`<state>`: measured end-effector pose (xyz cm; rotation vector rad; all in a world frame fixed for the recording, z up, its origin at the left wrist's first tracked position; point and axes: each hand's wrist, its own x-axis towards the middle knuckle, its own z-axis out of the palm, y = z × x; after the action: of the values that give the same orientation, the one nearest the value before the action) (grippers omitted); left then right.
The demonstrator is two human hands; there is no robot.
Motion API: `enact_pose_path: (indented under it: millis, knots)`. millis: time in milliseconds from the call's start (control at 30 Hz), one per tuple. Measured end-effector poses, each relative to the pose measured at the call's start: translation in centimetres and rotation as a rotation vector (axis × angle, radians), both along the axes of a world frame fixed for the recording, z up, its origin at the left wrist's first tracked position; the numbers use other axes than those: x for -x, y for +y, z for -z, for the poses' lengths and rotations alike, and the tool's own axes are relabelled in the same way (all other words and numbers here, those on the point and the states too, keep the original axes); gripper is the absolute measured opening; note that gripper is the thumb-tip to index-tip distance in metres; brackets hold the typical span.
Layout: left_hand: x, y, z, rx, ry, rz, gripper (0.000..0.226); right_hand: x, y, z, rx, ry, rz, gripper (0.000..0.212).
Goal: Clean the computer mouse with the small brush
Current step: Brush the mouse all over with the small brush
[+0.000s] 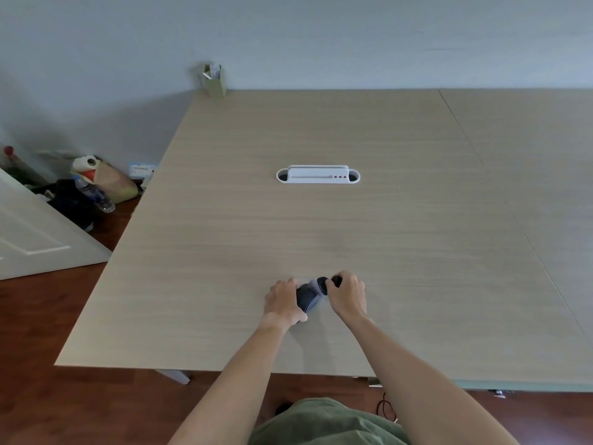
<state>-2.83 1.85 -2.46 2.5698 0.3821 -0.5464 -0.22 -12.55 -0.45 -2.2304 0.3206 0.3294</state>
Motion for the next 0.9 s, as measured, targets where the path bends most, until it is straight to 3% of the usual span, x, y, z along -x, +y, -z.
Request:
enact_pose_path:
  millis: [200, 433, 567, 633, 767, 900]
  knots:
    - [-0.1, 0.0, 0.0, -0.013, -0.023, 0.012, 0.065, -0.2, 0.4, 0.0, -0.069, 0.029, -0.062, 0.017]
    - [0.1, 0.0, -0.2, 0.033, -0.034, -0.046, 0.084, -0.7, 0.1, -0.1, 0.025, 0.002, 0.047, 0.018]
    - [0.2, -0.3, -0.3, 0.04, -0.045, -0.048, 0.089, -1.5, 0.5, -0.2, -0.039, 0.023, -0.084, 0.023]
    - [0.2, -0.3, -0.4, 0.038, -0.045, -0.047, 0.09, -1.8, 0.7, -0.4, 0.007, 0.05, -0.152, 0.024]
    - [0.2, -0.2, -0.5, 0.034, -0.039, -0.04, 0.091, -2.4, 0.8, -0.8, 0.11, 0.007, -0.071, 0.032]
    - [0.3, -0.2, -0.5, 0.038, -0.05, -0.033, 0.094, -3.1, 1.2, -0.8, -0.011, 0.02, -0.14, 0.023]
